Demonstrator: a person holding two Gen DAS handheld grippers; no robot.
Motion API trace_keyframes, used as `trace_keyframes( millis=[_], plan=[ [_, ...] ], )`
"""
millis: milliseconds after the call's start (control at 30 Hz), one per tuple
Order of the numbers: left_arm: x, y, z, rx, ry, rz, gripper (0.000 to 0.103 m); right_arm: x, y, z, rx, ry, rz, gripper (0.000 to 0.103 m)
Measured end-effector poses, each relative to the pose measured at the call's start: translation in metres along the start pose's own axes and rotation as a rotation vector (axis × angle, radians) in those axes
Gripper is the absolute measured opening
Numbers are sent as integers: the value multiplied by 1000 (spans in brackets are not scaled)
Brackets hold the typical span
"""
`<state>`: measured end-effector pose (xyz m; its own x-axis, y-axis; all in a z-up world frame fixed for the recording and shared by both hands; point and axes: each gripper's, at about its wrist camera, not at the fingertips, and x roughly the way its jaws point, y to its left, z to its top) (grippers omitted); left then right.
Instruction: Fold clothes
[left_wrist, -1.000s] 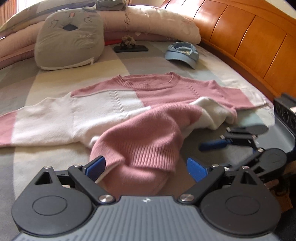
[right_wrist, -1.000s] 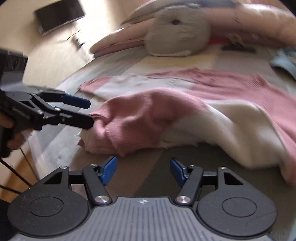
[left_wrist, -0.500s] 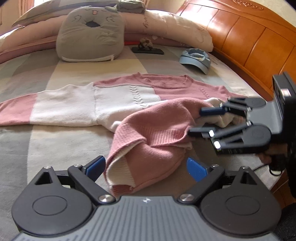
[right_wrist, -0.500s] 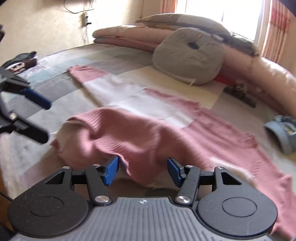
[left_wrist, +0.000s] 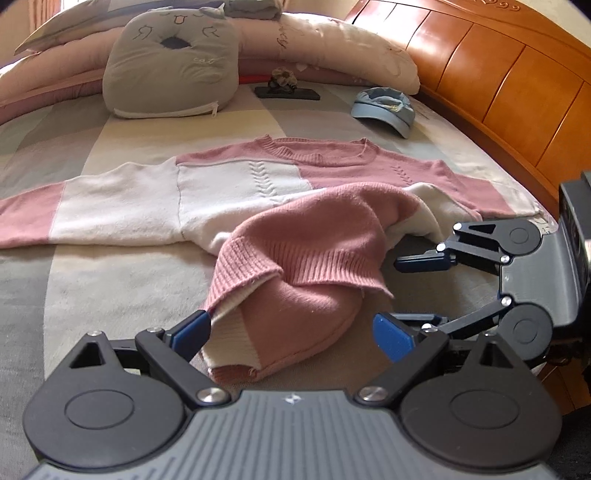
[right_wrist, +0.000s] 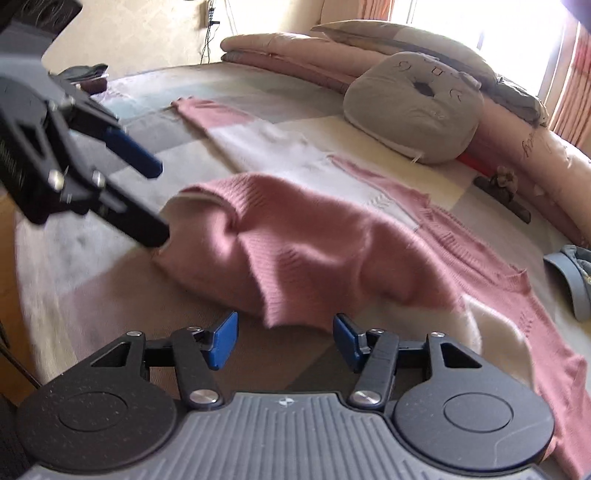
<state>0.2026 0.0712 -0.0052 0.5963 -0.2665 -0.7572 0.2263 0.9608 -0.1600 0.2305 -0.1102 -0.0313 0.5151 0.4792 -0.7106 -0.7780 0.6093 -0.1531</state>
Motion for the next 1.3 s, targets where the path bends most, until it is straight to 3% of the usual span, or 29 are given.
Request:
trace_keyframes(
  millis=[233,367,433,500,733,1133,1300],
  plan=[
    [1,0,-1,-9,1,0,95,10,20,5,-200,-44,-139,32],
    [1,-1,-4,-13,3,-8,95,18,35,3,-343,-36,-180,31],
    [1,-1,-4,-13,7,3,95,19,39,0,-382,-32,-195,12],
    [0,1,-5,-18,5,-1,95,18,40,-1,-404,-31,-206,11],
    [0,-6,-4,37,22,-7,95,-23,-6,24,-160,-29,-137,10],
    [-22,-23,4,106,-40,-65,95,-114,-49,39,55,10,-8,9],
    [-28,-32,13,145,-56,-96,95,-151,-56,37,127,50,114,11]
  ],
)
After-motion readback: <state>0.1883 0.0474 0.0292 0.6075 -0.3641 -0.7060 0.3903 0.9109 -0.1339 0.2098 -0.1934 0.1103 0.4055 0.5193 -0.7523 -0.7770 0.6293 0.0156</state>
